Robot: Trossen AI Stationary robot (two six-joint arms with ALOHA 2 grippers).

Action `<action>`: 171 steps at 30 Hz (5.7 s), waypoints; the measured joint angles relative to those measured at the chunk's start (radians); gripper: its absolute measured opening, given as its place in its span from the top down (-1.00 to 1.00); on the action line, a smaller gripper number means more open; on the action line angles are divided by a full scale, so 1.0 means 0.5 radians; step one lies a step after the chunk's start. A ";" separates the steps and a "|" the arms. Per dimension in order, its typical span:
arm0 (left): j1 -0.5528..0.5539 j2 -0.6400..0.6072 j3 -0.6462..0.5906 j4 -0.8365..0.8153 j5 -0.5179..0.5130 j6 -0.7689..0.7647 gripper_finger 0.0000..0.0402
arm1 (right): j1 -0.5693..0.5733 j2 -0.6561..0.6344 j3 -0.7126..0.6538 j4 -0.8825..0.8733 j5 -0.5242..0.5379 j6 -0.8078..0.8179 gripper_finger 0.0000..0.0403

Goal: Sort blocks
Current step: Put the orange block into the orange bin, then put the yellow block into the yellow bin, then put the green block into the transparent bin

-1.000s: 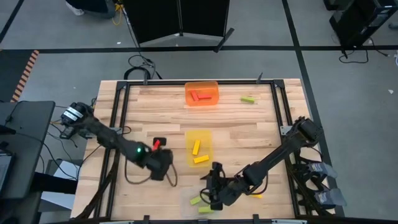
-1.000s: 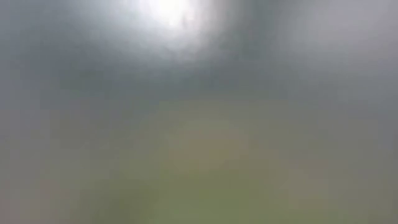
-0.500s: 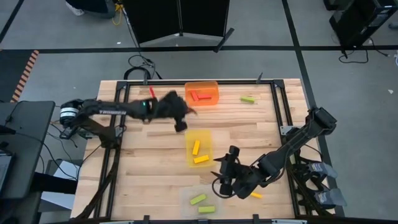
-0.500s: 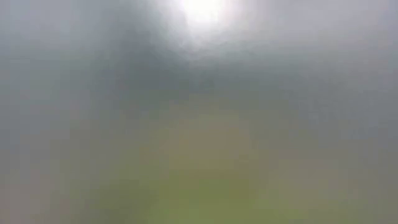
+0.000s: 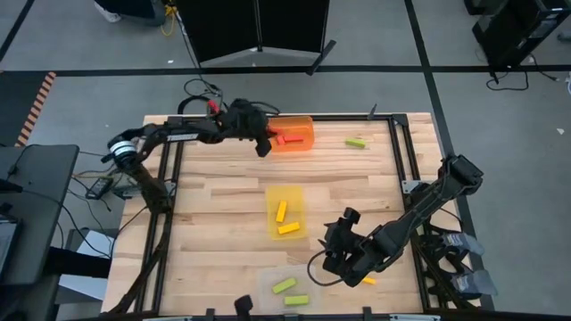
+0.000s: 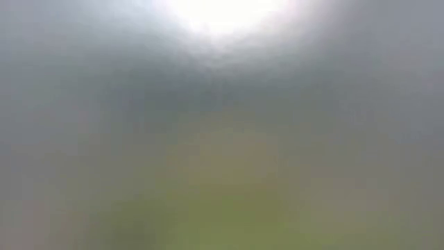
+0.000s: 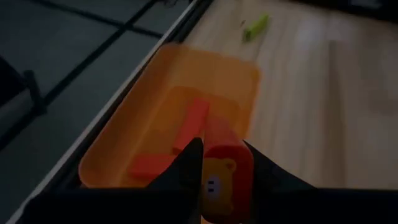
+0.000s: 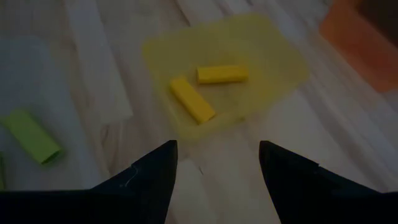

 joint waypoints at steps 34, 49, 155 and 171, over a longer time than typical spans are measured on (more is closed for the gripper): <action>-0.275 -0.250 0.463 -0.167 0.417 -0.282 -0.21 | 0.683 0.359 0.002 -0.235 -0.921 1.137 -0.49; -0.594 -0.891 0.464 -0.363 0.387 -0.264 -0.21 | 0.654 0.635 0.012 -0.204 -1.012 1.091 -0.02; -0.039 0.747 2.071 -1.303 0.459 0.101 0.26 | -0.842 -1.148 -1.061 0.156 0.305 -0.139 -0.09; -0.092 -0.632 -0.320 0.714 0.547 -0.675 0.27 | -1.784 -1.147 -1.061 0.324 -0.374 -0.759 -0.08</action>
